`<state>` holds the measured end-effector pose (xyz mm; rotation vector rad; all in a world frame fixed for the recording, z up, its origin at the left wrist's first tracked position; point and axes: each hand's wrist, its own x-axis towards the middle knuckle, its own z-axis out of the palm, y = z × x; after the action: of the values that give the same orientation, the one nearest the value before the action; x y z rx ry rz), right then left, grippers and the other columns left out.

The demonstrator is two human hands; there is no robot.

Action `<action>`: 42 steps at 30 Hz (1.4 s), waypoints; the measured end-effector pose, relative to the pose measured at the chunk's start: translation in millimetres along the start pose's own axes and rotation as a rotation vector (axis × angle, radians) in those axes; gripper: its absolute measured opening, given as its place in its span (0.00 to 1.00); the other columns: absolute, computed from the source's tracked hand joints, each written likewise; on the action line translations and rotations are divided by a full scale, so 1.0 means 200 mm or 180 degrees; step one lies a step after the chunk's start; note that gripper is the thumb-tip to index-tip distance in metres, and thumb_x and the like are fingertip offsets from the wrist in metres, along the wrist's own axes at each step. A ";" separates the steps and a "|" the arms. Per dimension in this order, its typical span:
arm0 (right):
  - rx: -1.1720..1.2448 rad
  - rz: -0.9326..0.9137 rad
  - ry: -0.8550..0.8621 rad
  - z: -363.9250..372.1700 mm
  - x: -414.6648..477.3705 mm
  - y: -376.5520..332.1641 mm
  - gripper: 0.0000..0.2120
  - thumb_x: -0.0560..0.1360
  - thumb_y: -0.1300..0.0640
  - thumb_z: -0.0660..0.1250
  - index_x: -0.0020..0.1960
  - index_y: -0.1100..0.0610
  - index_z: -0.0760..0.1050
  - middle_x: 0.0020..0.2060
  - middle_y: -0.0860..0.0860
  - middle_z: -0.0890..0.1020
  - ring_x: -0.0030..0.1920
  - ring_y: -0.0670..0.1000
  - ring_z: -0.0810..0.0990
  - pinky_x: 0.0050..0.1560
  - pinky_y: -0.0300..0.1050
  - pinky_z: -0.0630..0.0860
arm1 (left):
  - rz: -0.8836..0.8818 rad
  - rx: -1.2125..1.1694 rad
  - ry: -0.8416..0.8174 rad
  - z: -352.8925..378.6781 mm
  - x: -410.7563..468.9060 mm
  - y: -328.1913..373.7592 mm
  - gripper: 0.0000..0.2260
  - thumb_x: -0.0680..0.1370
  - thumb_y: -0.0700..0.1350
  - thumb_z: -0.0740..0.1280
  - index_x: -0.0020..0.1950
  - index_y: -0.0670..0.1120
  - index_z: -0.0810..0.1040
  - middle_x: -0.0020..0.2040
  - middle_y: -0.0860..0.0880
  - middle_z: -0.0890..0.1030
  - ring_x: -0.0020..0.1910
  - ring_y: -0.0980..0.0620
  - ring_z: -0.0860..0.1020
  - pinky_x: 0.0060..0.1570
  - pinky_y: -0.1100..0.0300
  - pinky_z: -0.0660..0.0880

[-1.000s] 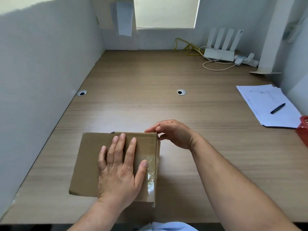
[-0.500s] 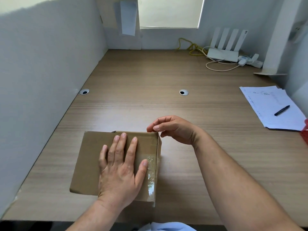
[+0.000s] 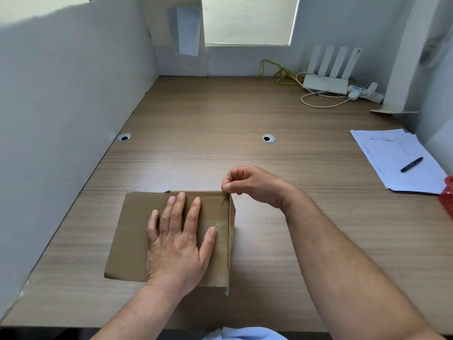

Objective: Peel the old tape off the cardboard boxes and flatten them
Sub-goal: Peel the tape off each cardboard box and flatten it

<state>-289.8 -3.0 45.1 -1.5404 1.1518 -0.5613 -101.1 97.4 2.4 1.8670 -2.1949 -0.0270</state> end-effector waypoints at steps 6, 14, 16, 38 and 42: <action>0.1047 -0.0096 0.0848 0.04 0.00 0.11 0.07 0.77 0.65 0.63 0.42 0.57 0.73 0.41 0.51 0.77 0.40 0.46 0.77 0.39 0.39 0.75 | -0.0193 0.0282 -0.0175 0.03 0.10 0.00 0.39 0.70 0.67 0.29 0.79 0.56 0.48 0.79 0.51 0.46 0.77 0.53 0.40 0.71 0.52 0.32; -0.0060 0.0482 0.1605 0.06 0.07 0.08 0.20 0.75 0.42 0.64 0.35 0.57 0.68 0.28 0.52 0.74 0.24 0.51 0.76 0.29 0.44 0.71 | -0.0198 0.0323 -0.0265 0.05 0.16 0.01 0.37 0.72 0.67 0.30 0.78 0.56 0.48 0.79 0.51 0.46 0.76 0.54 0.39 0.70 0.52 0.31; -0.0481 0.0696 0.1482 0.07 0.09 0.05 0.21 0.73 0.41 0.64 0.33 0.57 0.68 0.27 0.53 0.75 0.26 0.54 0.77 0.31 0.45 0.72 | -0.0203 0.0309 -0.0290 0.05 0.17 0.01 0.37 0.72 0.67 0.31 0.78 0.56 0.49 0.79 0.51 0.47 0.77 0.53 0.41 0.71 0.52 0.33; 0.1340 0.0033 0.1519 0.07 0.03 0.25 0.13 0.73 0.72 0.60 0.47 0.56 0.75 0.45 0.54 0.78 0.32 0.47 0.78 0.32 0.41 0.79 | -0.0181 0.0234 -0.0398 0.07 0.28 0.01 0.34 0.74 0.66 0.37 0.78 0.56 0.52 0.79 0.50 0.49 0.77 0.53 0.43 0.72 0.51 0.36; 0.0889 -0.0186 0.1583 0.08 0.04 0.23 0.12 0.72 0.70 0.67 0.45 0.54 0.78 0.31 0.44 0.79 0.31 0.41 0.78 0.33 0.36 0.77 | -0.0154 0.0239 -0.0437 0.08 0.31 0.01 0.34 0.74 0.66 0.37 0.78 0.56 0.52 0.79 0.50 0.50 0.77 0.53 0.43 0.72 0.50 0.37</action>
<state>-289.6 -0.6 -4.6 -1.2270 1.3307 -1.1402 -115.6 36.0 -1.4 2.0145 -2.2687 -0.0856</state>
